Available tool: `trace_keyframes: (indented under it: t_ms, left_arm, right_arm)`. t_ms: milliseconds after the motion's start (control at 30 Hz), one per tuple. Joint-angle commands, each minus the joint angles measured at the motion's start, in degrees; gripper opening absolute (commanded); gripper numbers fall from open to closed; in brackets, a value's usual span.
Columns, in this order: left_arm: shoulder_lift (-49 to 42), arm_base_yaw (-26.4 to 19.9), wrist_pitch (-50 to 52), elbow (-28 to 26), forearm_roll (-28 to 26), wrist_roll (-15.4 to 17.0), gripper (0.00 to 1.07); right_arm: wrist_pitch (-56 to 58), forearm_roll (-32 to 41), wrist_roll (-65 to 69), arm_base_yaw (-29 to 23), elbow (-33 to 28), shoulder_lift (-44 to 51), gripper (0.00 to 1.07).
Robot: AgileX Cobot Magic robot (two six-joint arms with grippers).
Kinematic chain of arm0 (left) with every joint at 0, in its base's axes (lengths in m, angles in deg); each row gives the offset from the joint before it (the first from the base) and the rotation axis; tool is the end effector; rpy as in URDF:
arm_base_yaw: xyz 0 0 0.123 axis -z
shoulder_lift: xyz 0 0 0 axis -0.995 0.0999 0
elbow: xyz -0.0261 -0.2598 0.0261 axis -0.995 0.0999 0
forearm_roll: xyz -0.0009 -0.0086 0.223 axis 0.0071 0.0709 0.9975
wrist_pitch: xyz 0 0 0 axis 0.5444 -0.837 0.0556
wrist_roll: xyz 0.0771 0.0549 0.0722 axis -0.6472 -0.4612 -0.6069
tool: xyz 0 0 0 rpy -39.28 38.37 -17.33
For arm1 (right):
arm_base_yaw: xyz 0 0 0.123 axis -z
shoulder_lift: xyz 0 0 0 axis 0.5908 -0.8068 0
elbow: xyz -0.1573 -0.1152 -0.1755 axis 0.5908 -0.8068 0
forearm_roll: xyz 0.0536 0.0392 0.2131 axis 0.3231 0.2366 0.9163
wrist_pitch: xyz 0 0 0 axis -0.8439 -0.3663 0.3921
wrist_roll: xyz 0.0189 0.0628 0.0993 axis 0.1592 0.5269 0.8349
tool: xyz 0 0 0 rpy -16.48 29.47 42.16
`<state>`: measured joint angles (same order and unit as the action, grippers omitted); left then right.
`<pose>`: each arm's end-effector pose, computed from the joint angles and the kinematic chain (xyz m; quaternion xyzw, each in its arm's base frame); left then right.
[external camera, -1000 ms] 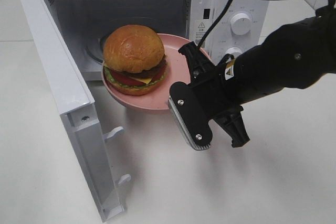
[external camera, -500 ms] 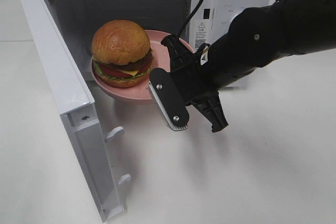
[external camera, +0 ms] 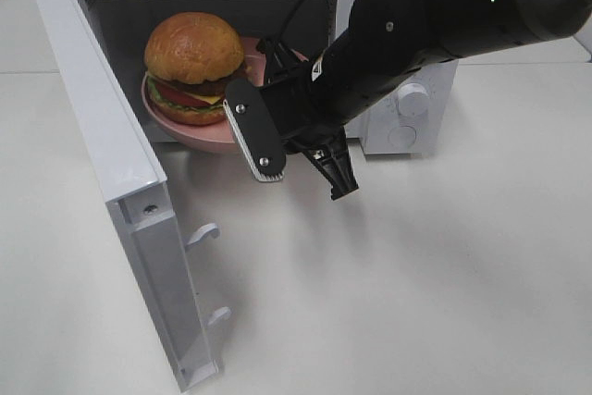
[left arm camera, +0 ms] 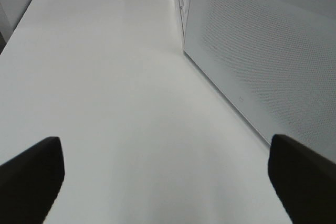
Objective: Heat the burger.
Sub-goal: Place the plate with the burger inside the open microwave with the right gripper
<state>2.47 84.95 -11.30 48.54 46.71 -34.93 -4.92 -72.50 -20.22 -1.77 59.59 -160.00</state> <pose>0.0144 -0.0085 0.2546 0.0094 0.8492 -0.0418 0.5263 0.3127 0.2480 0.1612 -0.8311 0.4303 -0.1342 0.3256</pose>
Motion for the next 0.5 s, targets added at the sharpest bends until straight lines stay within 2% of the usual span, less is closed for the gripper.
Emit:
trace_keyframes:
  t_ms: [33,267,500]
  left_arm:
    - [-0.9,0.3,0.0,0.0,-0.3,-0.1,0.98]
    - [-0.9,0.3,0.0,0.0,-0.2,-0.1,0.98]
    - [-0.9,0.3,0.0,0.0,-0.2,-0.1,0.98]
  right_arm:
    - [-3.6,0.2,0.9,0.0,2.4,-0.1,0.00]
    - [-3.4,-0.1,1.9,0.0,5.4,-2.9,0.00]
    - [-3.3,-1.1,2.3,0.0,10.9,-8.0,0.00]
